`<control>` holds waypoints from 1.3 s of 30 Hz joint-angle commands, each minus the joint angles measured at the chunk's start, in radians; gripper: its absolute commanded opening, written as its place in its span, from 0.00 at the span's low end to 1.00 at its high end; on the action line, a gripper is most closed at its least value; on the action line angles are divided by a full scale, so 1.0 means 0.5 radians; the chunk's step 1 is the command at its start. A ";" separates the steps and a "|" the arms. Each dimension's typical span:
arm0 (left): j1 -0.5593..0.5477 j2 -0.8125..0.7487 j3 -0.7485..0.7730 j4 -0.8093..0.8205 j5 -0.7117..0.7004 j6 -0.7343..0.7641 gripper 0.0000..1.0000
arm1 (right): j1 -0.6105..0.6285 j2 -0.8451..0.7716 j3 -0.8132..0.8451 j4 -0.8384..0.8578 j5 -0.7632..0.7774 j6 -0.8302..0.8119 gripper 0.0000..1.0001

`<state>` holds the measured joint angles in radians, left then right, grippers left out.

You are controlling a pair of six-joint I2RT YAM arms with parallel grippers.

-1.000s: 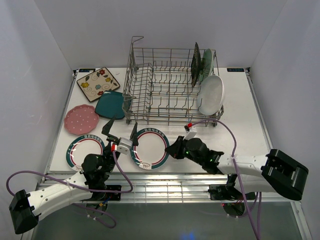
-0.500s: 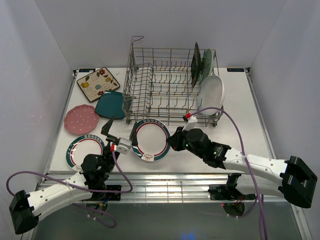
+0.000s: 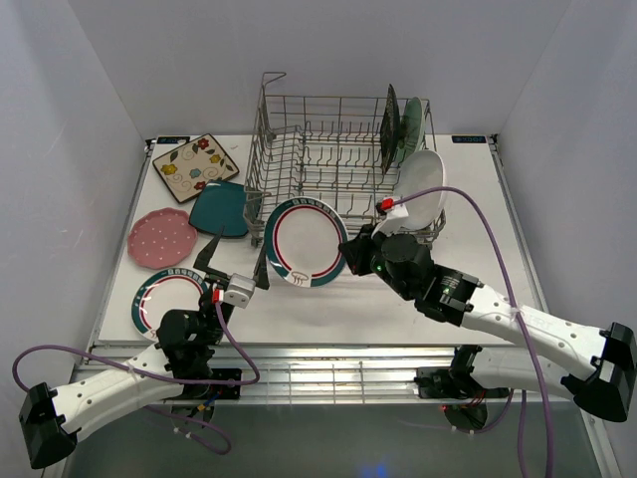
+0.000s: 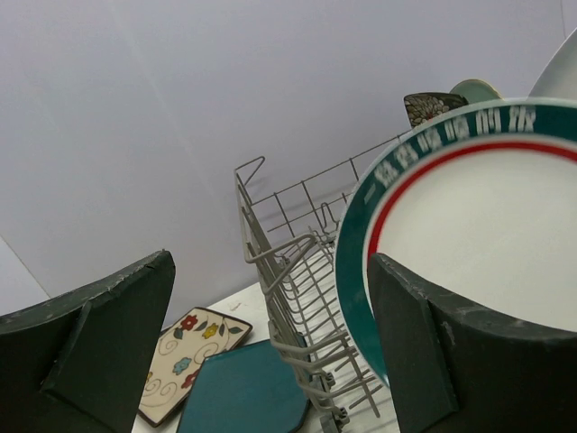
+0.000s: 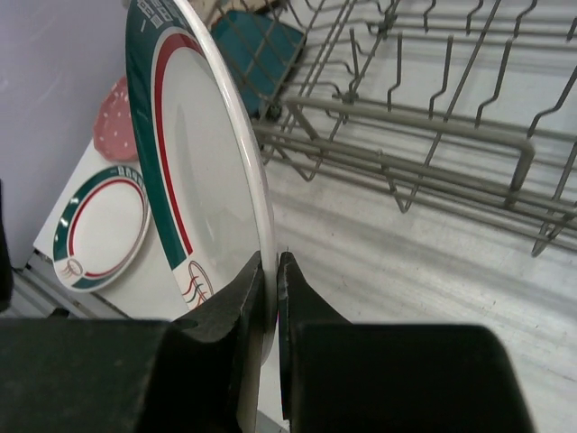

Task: Load the plates into the dish rack
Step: Pick up the plate at the center of the board, then insert the plate into the dish rack.

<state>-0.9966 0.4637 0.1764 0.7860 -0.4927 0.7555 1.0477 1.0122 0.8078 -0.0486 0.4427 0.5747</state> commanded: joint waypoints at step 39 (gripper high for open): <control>0.008 0.036 0.018 0.045 -0.027 0.026 0.98 | -0.141 0.240 0.848 0.045 1.406 -0.793 0.08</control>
<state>-0.9966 0.4789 0.1764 0.7940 -0.4984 0.7631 0.9882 1.1240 1.1648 -0.1261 1.0428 0.2173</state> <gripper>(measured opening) 0.979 0.111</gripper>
